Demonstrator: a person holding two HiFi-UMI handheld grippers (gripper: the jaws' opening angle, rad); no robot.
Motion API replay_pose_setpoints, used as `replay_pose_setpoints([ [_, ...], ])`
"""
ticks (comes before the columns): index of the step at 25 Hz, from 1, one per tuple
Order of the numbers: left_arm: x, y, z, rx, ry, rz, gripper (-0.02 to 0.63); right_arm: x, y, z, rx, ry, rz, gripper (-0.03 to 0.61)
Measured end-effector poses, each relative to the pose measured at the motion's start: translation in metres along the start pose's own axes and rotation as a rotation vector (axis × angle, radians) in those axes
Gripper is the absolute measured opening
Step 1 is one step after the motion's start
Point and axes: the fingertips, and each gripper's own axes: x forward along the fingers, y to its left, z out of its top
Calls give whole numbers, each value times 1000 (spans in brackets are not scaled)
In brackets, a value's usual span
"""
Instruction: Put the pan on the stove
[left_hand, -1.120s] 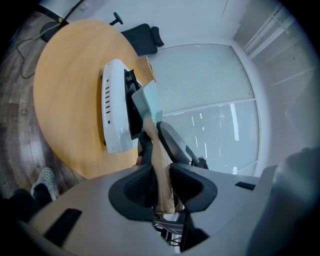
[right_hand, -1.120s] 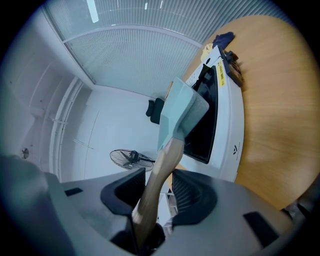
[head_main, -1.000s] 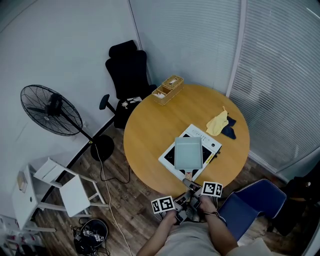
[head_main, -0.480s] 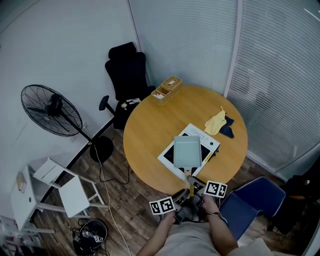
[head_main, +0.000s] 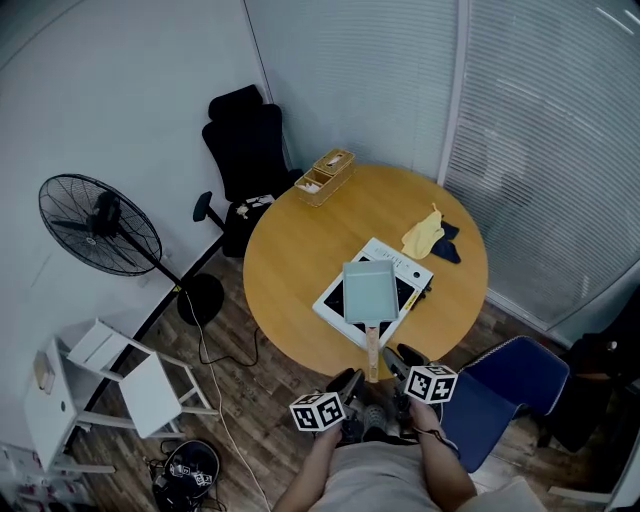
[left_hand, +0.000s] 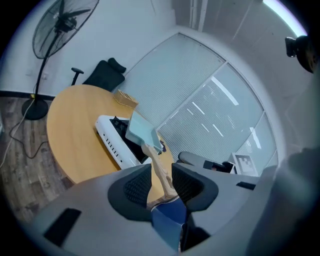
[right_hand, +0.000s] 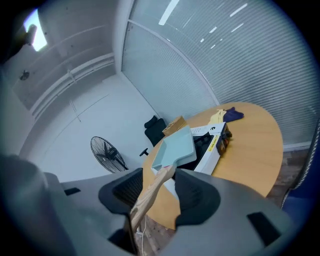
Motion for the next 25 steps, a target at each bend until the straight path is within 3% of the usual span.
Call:
replay_pose_setpoints([
  [5,-27,-13,7,122,-38,40,141,-35,15,-8,-83,-59,-78,198],
  [11,-52,-34,5,328,-63,98,140,-75,23,-10,-148,-108,-126,189],
  [25,-93,-52,-36,359,-62,92,133,-126,45,-47,-129,-127,-128,185],
])
